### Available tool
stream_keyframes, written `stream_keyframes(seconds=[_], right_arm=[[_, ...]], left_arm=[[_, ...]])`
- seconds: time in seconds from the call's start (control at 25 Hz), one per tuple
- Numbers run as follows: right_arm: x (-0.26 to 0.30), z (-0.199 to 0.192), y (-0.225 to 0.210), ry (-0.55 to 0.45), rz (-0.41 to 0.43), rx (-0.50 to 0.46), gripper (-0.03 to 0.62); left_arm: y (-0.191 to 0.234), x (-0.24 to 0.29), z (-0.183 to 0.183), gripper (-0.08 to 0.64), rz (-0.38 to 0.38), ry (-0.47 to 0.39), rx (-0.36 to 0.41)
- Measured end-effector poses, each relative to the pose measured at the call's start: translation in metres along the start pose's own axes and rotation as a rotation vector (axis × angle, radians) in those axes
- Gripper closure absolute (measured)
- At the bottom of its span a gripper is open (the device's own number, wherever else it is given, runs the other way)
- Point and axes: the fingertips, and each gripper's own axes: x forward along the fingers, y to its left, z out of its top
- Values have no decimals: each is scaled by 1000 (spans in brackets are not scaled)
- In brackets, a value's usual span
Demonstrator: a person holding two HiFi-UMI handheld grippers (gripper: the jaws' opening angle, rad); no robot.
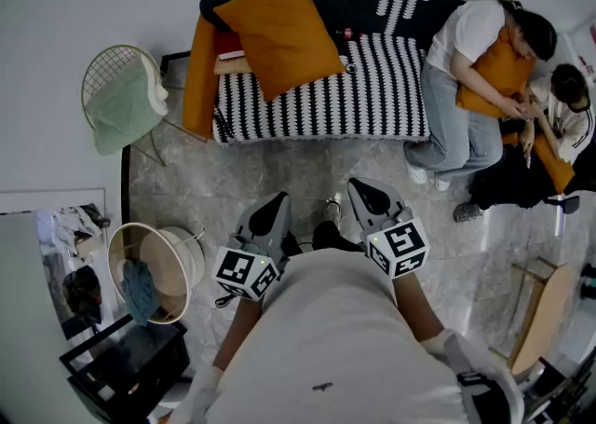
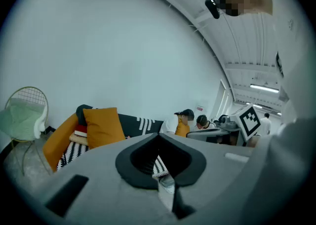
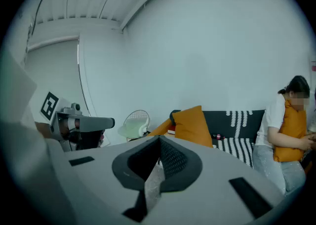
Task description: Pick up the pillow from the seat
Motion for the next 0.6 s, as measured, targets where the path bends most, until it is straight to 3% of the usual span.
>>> stream_keyframes(seconds=[0.6], right_arm=[[-19, -10, -37, -39, -69, 127, 586]], left_arm=[[-14, 14, -6, 551, 11, 20, 12]])
